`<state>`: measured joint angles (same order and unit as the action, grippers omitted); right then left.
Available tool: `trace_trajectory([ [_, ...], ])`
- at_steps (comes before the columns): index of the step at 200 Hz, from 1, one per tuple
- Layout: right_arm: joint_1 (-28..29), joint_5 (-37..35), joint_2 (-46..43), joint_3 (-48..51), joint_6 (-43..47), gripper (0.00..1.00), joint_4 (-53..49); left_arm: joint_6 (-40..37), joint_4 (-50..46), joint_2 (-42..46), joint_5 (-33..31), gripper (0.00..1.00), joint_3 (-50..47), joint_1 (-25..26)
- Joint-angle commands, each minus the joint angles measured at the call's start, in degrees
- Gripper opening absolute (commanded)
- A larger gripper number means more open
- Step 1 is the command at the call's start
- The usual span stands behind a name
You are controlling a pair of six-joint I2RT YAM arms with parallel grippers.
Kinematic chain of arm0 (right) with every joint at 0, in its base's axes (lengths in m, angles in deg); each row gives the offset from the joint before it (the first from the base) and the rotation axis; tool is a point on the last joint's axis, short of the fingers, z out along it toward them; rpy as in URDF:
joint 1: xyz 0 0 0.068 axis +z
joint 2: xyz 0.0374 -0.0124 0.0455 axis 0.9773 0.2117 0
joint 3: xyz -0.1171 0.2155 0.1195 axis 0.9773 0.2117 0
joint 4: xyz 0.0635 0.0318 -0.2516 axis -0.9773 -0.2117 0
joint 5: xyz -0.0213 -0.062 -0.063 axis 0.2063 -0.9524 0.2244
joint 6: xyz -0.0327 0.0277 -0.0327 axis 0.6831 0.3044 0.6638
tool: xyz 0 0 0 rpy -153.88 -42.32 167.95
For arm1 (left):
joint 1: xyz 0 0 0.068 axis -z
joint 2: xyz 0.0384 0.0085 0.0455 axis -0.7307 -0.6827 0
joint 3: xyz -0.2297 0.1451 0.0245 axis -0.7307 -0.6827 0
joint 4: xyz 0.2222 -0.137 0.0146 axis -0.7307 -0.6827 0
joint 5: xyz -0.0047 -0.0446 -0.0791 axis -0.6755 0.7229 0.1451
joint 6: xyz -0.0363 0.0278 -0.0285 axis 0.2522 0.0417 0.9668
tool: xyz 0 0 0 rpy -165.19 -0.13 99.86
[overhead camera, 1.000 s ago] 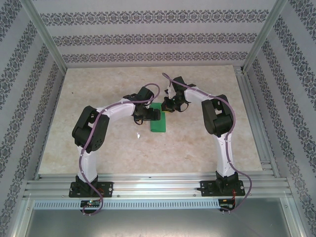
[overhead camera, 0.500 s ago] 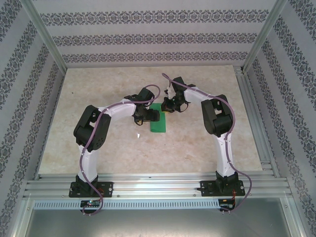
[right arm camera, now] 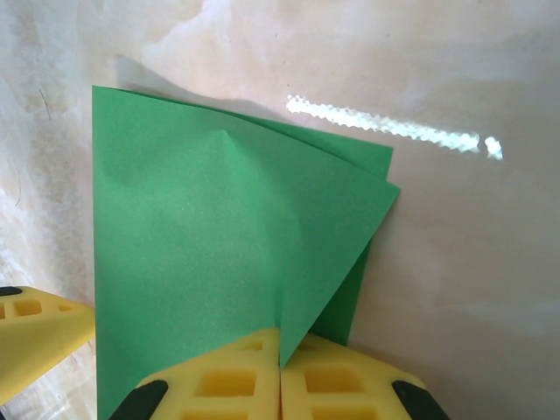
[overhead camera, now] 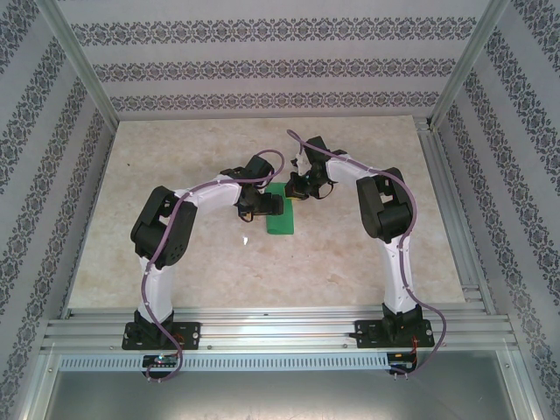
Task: Fold a paper plane with a square sheet of paper (fold left side to right side)
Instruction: First fold in half a square sheet of paper at the center of the table.
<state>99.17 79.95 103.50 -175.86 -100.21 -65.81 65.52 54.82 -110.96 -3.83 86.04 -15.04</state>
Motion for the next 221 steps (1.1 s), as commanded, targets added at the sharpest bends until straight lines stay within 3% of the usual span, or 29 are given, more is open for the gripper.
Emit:
trace_trajectory([
  [1, 0.8, -0.2, -1.7, 2.0, -1.2, 0.07, 1.3, -0.1, 0.3, -0.7, 0.2, 0.86, 0.8, -0.3],
  [221, 1.0, -0.9, -2.3, 1.3, -1.4, 0.08, 0.6, -0.5, -0.1, -0.1, -0.2, 0.84, 0.4, -0.2],
])
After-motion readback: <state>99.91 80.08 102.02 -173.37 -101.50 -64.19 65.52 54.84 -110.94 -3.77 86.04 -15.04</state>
